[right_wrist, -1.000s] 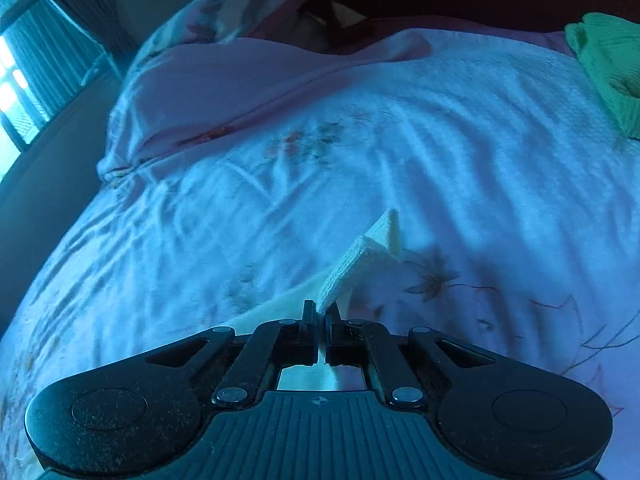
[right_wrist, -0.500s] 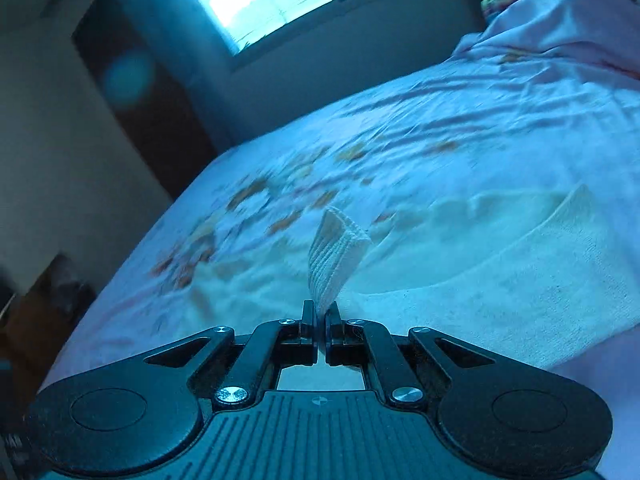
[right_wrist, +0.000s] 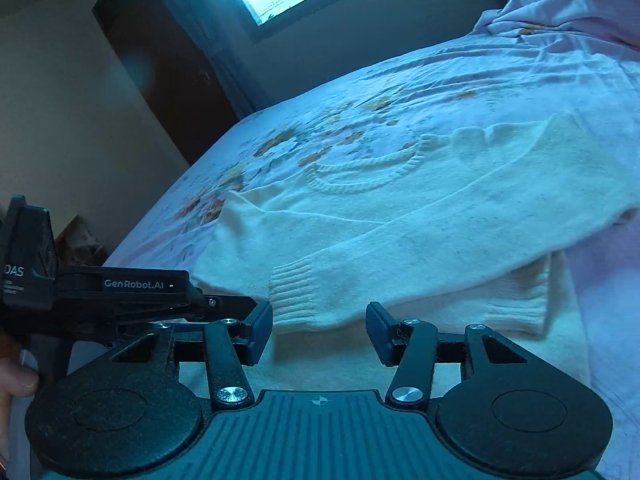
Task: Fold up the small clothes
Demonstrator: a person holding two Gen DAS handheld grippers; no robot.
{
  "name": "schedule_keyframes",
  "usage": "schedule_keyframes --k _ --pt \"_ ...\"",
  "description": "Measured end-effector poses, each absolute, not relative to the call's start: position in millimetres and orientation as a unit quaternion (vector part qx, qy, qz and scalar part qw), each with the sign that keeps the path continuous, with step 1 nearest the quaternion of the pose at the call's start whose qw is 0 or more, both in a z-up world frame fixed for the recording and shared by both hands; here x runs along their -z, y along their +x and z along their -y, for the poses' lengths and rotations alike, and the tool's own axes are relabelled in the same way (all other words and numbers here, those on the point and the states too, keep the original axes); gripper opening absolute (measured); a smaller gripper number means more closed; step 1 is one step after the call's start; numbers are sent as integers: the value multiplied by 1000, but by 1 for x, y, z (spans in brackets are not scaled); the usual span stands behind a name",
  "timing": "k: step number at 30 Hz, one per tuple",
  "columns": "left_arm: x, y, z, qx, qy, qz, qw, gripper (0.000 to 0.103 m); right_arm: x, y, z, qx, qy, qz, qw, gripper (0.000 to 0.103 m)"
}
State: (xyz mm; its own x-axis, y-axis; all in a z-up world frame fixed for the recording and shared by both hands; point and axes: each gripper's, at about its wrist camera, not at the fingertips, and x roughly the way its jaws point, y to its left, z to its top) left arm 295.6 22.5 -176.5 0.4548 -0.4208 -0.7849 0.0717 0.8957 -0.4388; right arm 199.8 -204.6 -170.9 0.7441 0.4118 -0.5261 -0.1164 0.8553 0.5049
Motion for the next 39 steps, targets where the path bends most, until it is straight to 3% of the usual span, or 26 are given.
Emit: schedule_keyframes --k 2,5,7,13,21,28,35,36,37,39 --pt "180 298 -17 154 -187 -506 828 48 169 191 211 -137 226 -325 908 52" --pt "186 302 -6 164 -204 -513 818 29 171 181 220 -123 240 -324 907 52" --pt "193 308 1 160 -212 -517 813 11 172 171 230 -111 255 -323 905 52" --pt "186 305 9 129 -216 -496 831 5 177 160 244 -90 281 -324 899 52" --pt "128 282 -49 92 -224 -398 885 5 168 169 240 -95 277 -310 904 51" --pt "180 280 -83 31 -190 -444 875 1 173 181 222 -109 264 -321 903 52" --pt "167 278 -89 29 -185 -436 880 0 167 191 220 -104 230 -320 913 51" --pt "163 275 -87 32 -178 -431 884 7 167 194 223 -97 230 -319 914 52" --pt "160 274 -83 37 -166 -428 888 20 166 196 226 -89 229 -317 916 52" --pt "162 278 -76 53 -161 -442 881 33 165 201 233 -70 224 -316 919 52"
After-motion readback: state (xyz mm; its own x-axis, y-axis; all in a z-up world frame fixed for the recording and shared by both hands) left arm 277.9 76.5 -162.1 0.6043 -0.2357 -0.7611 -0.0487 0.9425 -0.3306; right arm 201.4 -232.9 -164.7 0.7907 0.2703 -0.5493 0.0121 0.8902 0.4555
